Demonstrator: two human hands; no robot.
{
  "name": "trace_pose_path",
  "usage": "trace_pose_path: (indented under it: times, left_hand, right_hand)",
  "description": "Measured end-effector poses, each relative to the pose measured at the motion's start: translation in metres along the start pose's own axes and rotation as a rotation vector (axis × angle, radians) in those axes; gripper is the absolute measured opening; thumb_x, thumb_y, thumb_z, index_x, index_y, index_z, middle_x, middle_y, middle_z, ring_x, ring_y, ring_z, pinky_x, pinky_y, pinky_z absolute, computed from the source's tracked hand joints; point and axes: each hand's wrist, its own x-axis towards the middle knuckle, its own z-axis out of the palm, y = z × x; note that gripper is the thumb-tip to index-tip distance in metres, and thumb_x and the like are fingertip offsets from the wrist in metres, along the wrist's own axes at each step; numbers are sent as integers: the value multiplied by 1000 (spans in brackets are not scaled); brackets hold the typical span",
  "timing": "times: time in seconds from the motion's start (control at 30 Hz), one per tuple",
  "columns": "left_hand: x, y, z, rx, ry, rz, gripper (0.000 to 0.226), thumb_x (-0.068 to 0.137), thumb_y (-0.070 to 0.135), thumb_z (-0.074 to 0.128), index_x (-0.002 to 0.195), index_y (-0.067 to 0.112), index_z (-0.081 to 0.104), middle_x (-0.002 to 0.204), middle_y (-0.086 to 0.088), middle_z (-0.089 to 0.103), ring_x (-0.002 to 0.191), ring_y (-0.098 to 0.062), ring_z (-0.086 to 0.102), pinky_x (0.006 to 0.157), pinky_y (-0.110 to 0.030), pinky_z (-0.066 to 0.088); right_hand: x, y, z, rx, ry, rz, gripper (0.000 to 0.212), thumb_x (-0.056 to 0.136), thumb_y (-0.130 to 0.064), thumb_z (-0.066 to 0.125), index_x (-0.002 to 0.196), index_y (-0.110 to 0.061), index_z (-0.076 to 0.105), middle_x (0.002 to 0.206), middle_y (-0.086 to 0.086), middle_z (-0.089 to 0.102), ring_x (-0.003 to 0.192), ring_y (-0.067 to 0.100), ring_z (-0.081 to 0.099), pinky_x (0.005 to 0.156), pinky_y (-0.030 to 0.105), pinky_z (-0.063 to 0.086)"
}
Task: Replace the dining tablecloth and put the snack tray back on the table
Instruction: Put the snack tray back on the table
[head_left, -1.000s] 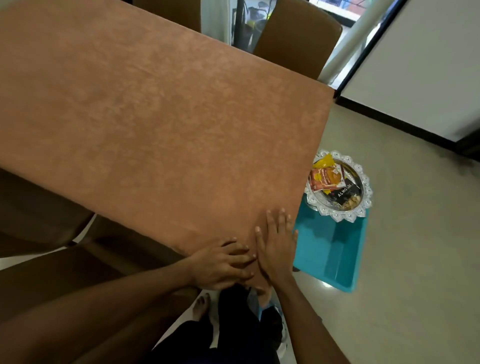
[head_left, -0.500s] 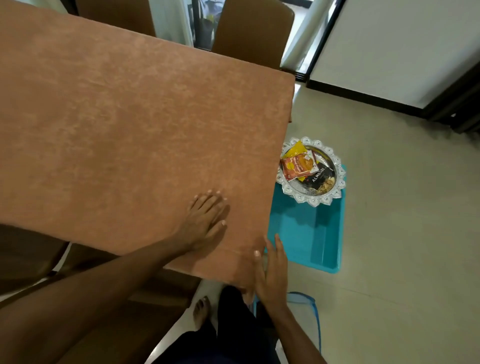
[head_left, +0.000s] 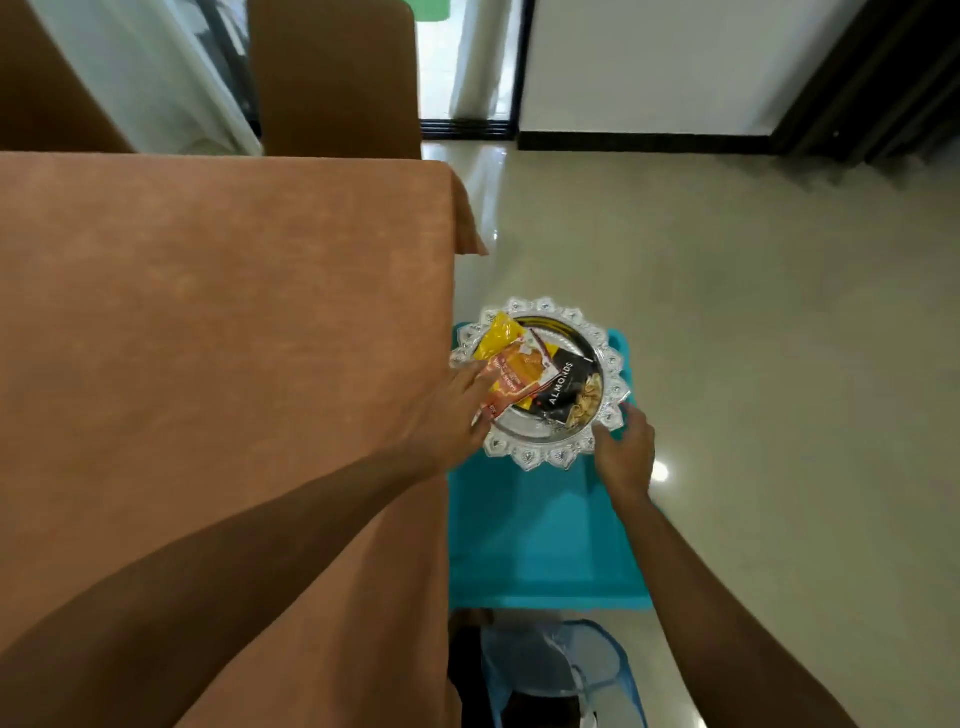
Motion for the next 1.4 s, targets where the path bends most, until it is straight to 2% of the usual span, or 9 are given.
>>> trace_pose_path:
  times: [0.13,0.23,0.37,0.47,0.7,0.83,1.07,1.27,1.4]
  left_hand:
    - [89,9,17,50,-168,-106,79,91,16,60,157,10,17,163,-19,15,149,-36,16,120,-46,23]
    - [132,2,27,45,-202,-318,84,89,13,61,157,11,13,163,-21,6,150,-36,11,120,-46,22]
    - [158,-21,45,-137,-236,-669,72,90,18,61,151,7,26,151,-21,35,130,-37,45,100,-42,46]
    - [159,-28,54,-280,-193,-867,62,91,12,55,147,6,30,137,-19,50,109,-33,57,78,-38,49]
    - [154,-25,51,-482,-62,-835,53,84,12,67,134,11,49,120,-12,63,100,-27,61,80,-33,49]
    - [142,-16,43,-476,-80,-770,56,77,8,74,129,9,53,117,-13,65,106,-30,63,89,-40,54]
    - [107,2,6,-515,-46,-640,80,60,19,94,127,11,49,114,-6,62,103,-23,61,85,-38,53]
    - [57,22,-45,-614,32,-616,55,72,23,87,107,23,45,87,6,55,71,-5,55,53,-24,43]
    - [0,29,-96,-636,174,-565,33,74,23,80,92,26,53,91,0,65,74,-12,62,57,-25,45]
  right_hand:
    - [62,-9,4,-118,-46,82,83,89,-33,70,158,-20,25,153,15,36,138,36,39,113,48,37]
    - [83,-4,12,-147,-157,155,94,86,-34,70,160,-25,14,154,13,35,137,37,44,110,48,40]
    - [95,16,18,-60,-248,191,89,88,-44,65,158,-36,11,149,5,51,128,33,55,98,36,43]
    - [103,26,17,-40,-242,220,82,88,-43,65,153,-41,16,140,4,59,121,35,59,99,37,45]
    - [111,33,7,179,-135,206,69,81,-24,77,141,-35,44,121,-6,64,111,24,63,102,46,50]
    - [106,25,-8,99,16,142,64,83,-44,78,140,-33,50,131,-1,63,118,25,60,100,38,47]
    - [79,-8,-54,-22,168,-58,51,84,-46,74,130,-31,58,120,0,69,107,26,65,80,29,43]
    - [29,-48,-97,-178,167,-192,51,80,-52,74,124,-29,60,109,0,72,100,27,67,77,31,45]
    - [-28,-80,-113,-230,167,-327,49,79,-54,73,118,-26,61,103,-1,71,92,25,65,74,30,42]
